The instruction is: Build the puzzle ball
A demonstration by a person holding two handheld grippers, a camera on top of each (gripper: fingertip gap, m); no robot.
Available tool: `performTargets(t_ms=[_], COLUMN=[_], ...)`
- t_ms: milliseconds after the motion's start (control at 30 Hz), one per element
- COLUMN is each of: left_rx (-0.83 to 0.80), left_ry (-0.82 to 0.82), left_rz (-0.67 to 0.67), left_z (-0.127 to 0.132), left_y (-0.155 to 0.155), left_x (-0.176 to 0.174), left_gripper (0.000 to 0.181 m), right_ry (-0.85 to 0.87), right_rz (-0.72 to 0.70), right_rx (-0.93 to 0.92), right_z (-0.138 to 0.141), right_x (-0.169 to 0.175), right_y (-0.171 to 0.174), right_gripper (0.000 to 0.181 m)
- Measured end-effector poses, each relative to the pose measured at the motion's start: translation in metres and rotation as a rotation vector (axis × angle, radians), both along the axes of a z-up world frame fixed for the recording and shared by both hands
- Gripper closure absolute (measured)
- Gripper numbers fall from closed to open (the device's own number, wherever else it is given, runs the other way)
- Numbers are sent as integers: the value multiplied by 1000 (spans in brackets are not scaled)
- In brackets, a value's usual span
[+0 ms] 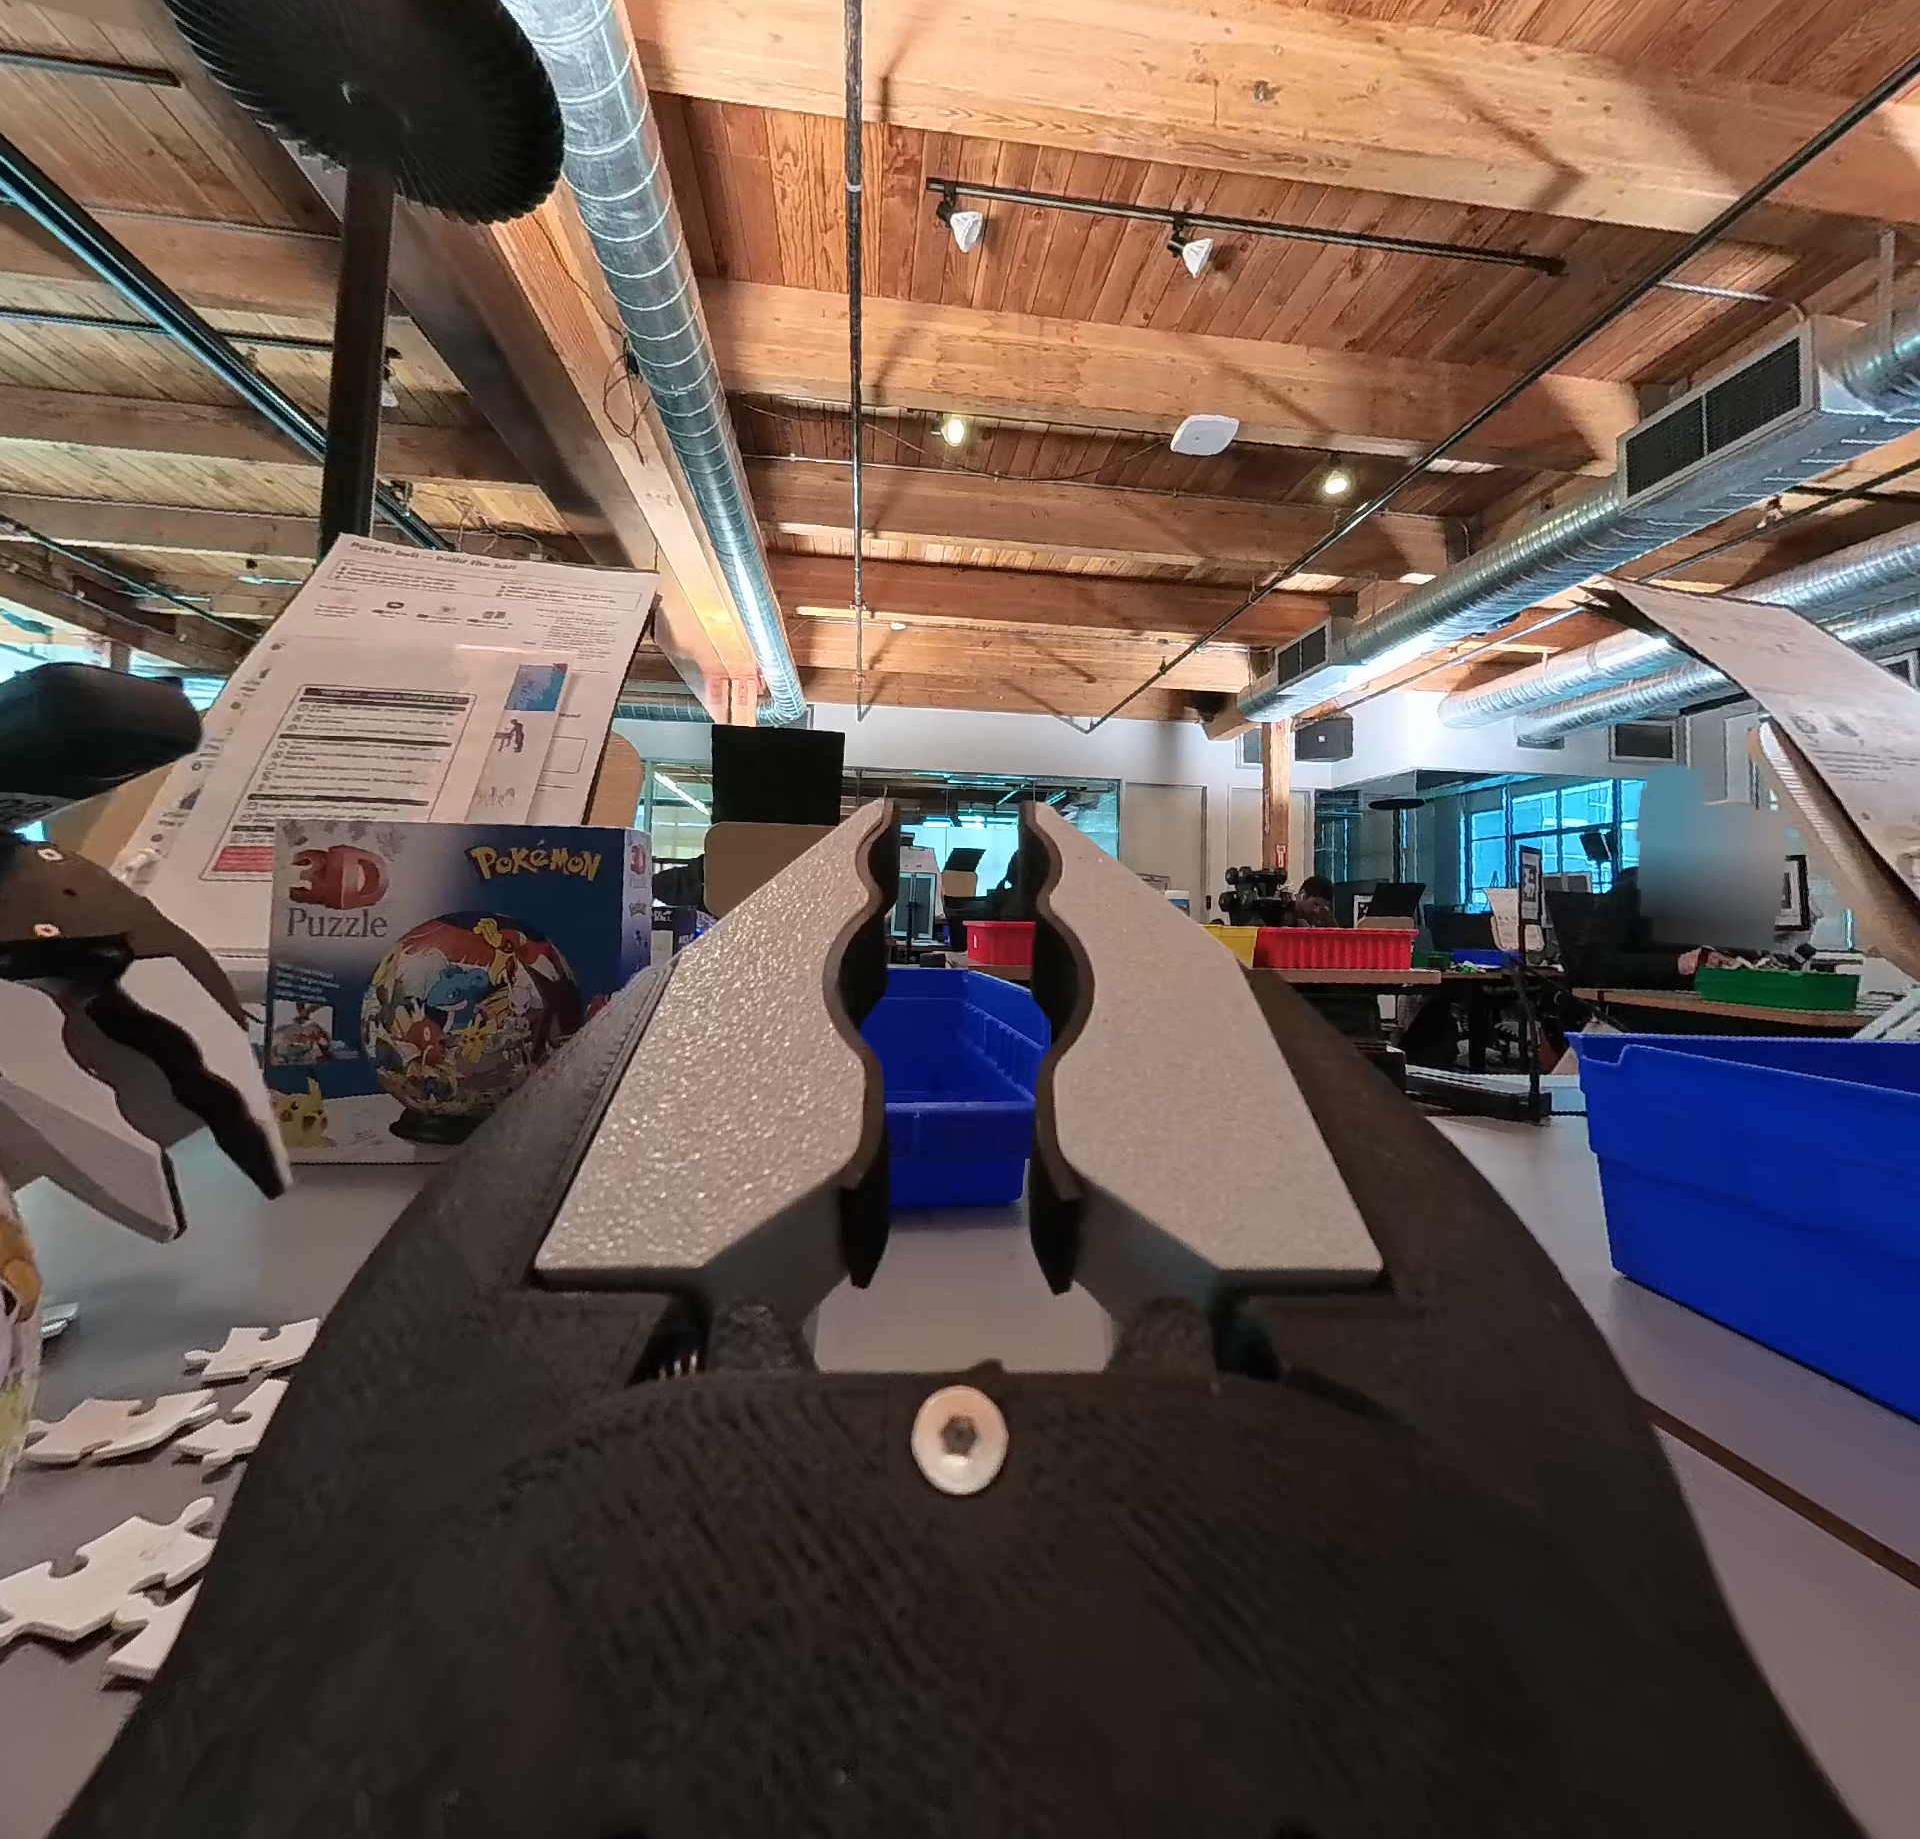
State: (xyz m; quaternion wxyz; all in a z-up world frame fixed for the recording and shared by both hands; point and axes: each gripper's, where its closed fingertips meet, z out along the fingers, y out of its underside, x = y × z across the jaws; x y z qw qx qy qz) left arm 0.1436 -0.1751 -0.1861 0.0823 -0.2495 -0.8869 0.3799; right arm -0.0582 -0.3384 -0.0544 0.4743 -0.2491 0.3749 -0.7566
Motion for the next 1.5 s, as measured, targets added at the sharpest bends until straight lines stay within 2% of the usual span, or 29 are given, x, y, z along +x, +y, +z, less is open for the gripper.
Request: performTargets(t_ms=[167, 333, 433, 600, 700, 800, 900, 1000, 1033, 1167, 1300, 1400, 1500], left_rx=[-45, -28, -81, -51, -48, -27, -1, 2, -13, -110, -83, -97, -19], left_ry=[7, 51, -27, -62, -54, -49, -55, -73, -68, 23, -4, -43, 6], left_rz=[-22, 20, 37, 86, 67, 85, 119, 126, 140, 182, 187, 355, 516], left_z=[4, -5, -9, -25, -33, -36, -36, -35, -31, 4, 4, 7, -2], left_y=[-9, -30, -44, -54, -55, -54, -51, -45, -44, -31, 1, 8, 10], left_x=[-12, -32, -33, -35, -43, -43, -33, -22, -18, -7, 11, 59, 99], left_gripper=[159, 153, 153, 152, 149, 156, 157, 160, 181, 181, 181, 181, 166], right_ry=[-8, -10, -5, -5, -11, -13, 2, 59, 68, 20, 59, 51, 34], right_rz=[-2, -1, 1, 8, 9, 6, 7, 89, 105, 35, 37, 34, 33], right_rx=[7, 13, 8, 8, 13, 11, 6, 3, 8, -16, -58, -50, -35], right_z=[0, 0, 0, 0, 0, 0, 0, -3, -4, -1, -2, -2, -1], right_x=[-1, -2, -1, -1, -2, -2, 0, 11, 13, 4, 10, 9, 6], right_y=[-1, -2, -1, -1, -2, -1, -1, 4, 4, 3, 11, 9, 7], right_gripper=[160, 160, 160, 160, 160, 160, 160, 159, 158, 160, 160, 161, 161])
